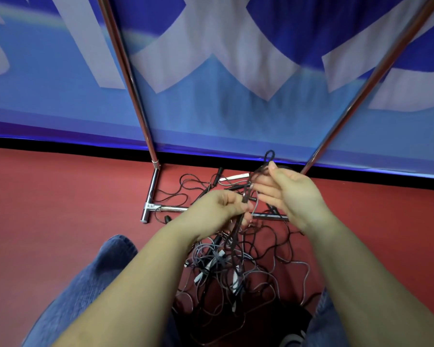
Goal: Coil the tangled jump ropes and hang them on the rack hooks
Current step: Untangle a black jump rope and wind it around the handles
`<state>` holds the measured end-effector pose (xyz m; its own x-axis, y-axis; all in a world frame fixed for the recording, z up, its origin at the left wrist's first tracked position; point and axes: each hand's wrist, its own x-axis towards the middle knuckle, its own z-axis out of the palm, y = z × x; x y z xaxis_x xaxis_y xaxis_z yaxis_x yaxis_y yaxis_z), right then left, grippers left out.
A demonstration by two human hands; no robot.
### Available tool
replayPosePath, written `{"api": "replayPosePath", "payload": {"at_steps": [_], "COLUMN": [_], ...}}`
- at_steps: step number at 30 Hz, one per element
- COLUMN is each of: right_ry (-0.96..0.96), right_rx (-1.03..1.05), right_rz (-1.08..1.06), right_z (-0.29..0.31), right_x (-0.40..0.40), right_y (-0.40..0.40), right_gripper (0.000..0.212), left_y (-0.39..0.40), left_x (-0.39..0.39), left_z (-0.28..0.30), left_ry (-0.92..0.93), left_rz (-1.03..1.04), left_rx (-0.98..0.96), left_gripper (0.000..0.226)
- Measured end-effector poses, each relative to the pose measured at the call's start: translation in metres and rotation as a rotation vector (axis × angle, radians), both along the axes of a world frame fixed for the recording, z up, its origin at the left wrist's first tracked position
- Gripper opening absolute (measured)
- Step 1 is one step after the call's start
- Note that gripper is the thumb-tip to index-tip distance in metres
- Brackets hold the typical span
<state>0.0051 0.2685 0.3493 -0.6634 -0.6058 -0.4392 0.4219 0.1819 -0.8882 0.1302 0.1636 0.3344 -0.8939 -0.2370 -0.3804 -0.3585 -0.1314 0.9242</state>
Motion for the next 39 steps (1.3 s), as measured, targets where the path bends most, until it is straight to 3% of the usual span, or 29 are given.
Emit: {"api": "replayPosePath", "payload": {"at_steps": [3,6,8,12,14,16,18,22,24,28,31,35,39], "right_ry": [0.084,0.208,0.282,0.506,0.594,0.524,0.287,-0.233,-0.391,-0.500,-0.488,-0.308,0.199], "right_rx": [0.239,0.322,0.312,0.429,0.462,0.385,0.220,-0.067,-0.122,-0.271,-0.345,-0.233,0.182], "right_rz": [0.412,0.856,0.887,0.751,0.716,0.626,0.429,0.006,-0.128,-0.241,-0.286,-0.070,0.656], "right_z": [0.001,-0.010,-0.017,-0.024,-0.022,-0.015,-0.007,0.003,0.005,0.012,0.017,0.013,-0.008], "right_x": [0.008,0.022,0.025,0.019,0.019,0.023,0.025,0.017,0.012,0.001,-0.011,-0.013,0.008], "right_y": [0.001,0.004,0.004,0.001,0.000,-0.003,-0.008,-0.008,-0.006,-0.002,0.002,0.001,0.002], "right_gripper": [0.033,0.021,0.012,0.007,0.019,0.025,0.029,0.031,0.033,0.037,0.037,0.041,0.036], "left_y": [-0.005,-0.013,-0.021,-0.025,-0.027,-0.028,-0.025,-0.009,-0.004,0.004,0.006,0.004,-0.004], "left_x": [-0.004,-0.006,-0.006,-0.005,-0.005,-0.004,-0.003,-0.016,-0.012,0.003,-0.002,-0.005,-0.008], "left_z": [0.005,0.008,0.006,0.005,0.008,0.011,0.011,-0.008,-0.010,-0.008,-0.008,0.000,0.004], "left_ry": [0.027,0.092,0.111,0.151,0.181,0.208,0.167,-0.153,-0.188,-0.075,-0.061,-0.018,0.028], "left_rz": [0.275,0.592,0.752,0.924,0.932,0.893,0.742,0.262,0.052,-0.086,-0.102,0.086,0.366], "left_rx": [0.134,0.324,0.398,0.480,0.487,0.433,0.339,0.076,-0.135,-0.380,-0.272,0.013,0.200], "left_gripper": [0.018,0.018,0.018,0.015,0.014,0.016,0.019,0.044,0.040,0.007,0.019,0.027,0.026]}}
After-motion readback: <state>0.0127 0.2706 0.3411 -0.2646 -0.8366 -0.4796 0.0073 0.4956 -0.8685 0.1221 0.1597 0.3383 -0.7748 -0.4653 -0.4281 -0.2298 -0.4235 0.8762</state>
